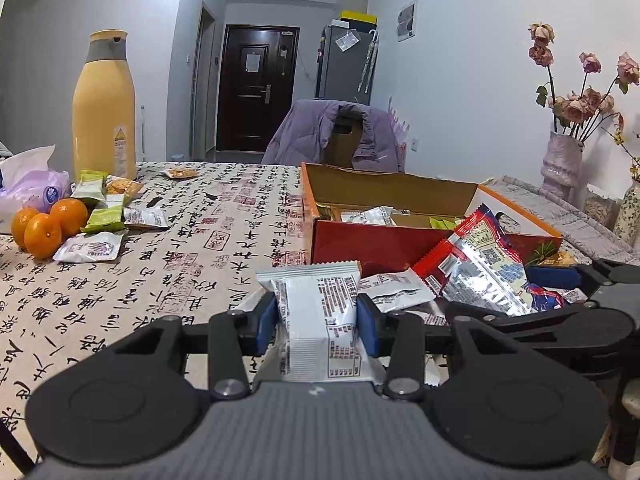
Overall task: Organize snacks
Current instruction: 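Grasp the silver-blue snack bag with the right gripper while the left holds the white packet, then carry both snacks over the box and release them inside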
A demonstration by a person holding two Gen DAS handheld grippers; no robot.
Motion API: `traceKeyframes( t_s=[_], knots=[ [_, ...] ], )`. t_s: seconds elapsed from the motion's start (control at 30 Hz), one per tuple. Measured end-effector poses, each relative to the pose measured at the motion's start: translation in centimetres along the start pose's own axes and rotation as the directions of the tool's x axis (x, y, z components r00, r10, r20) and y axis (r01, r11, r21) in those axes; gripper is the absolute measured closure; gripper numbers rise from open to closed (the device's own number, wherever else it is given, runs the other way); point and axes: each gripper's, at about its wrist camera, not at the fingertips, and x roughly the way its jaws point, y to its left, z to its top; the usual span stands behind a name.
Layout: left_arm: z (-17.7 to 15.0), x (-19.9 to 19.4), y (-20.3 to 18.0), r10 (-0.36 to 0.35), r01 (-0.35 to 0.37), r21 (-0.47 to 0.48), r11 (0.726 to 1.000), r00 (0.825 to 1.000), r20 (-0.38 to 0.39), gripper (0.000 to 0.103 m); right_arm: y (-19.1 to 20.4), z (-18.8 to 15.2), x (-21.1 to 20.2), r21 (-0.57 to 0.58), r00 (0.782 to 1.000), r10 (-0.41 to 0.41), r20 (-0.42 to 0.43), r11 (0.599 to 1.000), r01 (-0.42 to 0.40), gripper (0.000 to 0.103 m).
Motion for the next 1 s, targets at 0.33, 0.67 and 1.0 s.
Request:
traceKeyframes(
  t_s=[0.33,0.67,1.0],
  knots=[
    [-0.2,-0.6,0.0,0.008,-0.008,-0.002,1.0,1.0,-0.002,0.06,0.0,-0.3,-0.8,-0.012,1.0,0.01,0.015,1.0,-0.009,0.024],
    [0.3,-1.6,-0.9,0.015,-0.015,0.015,1.0,1.0,0.011,0.06,-0.9,-0.1,-2.8,0.019,0.998,0.014,0.066,1.0,-0.015,0.025],
    [1.2,-3.1,-2.2,0.013,-0.014,0.031,0.999,0.999,0.045,0.06,-1.9,0.3,-5.1,0.036,0.993,0.011,0.121,0.999,-0.015,0.025]
  ],
)
